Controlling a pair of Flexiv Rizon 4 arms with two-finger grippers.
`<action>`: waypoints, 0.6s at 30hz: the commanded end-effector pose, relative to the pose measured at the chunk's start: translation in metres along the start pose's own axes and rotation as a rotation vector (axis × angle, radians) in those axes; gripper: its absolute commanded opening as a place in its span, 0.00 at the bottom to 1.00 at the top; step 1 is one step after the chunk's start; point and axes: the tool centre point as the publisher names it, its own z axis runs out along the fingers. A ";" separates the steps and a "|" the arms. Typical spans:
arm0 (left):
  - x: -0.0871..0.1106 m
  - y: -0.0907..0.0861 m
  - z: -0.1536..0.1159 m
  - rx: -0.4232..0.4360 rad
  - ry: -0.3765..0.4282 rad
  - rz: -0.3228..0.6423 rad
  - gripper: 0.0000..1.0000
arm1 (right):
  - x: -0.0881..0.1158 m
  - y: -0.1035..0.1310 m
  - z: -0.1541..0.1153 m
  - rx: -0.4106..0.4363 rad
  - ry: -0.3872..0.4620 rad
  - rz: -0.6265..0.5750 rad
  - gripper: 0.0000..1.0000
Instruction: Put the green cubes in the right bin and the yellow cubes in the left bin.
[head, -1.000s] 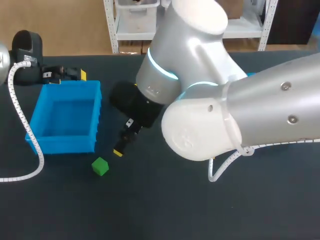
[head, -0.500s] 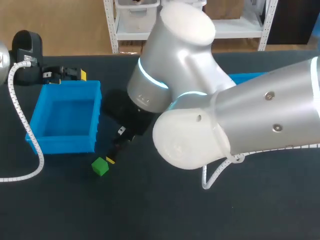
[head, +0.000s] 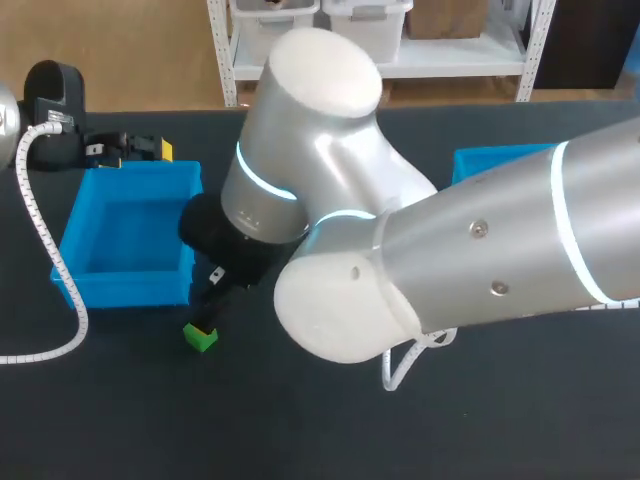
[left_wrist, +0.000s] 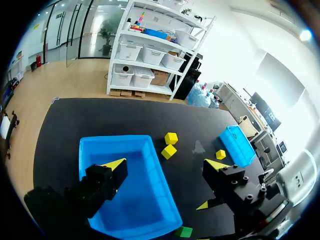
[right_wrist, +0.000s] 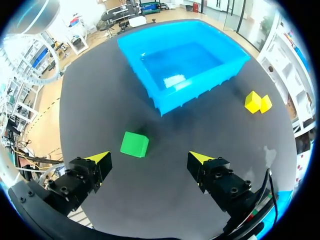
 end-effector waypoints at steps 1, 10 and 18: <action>0.001 0.002 0.000 0.010 -0.006 0.002 1.00 | -0.002 0.001 0.005 0.006 0.003 0.007 1.00; 0.001 0.002 0.000 0.010 -0.006 0.002 1.00 | -0.004 0.002 0.014 0.042 0.018 0.080 1.00; 0.001 0.002 0.000 0.010 -0.006 0.002 1.00 | -0.008 0.004 0.024 0.084 0.032 0.119 1.00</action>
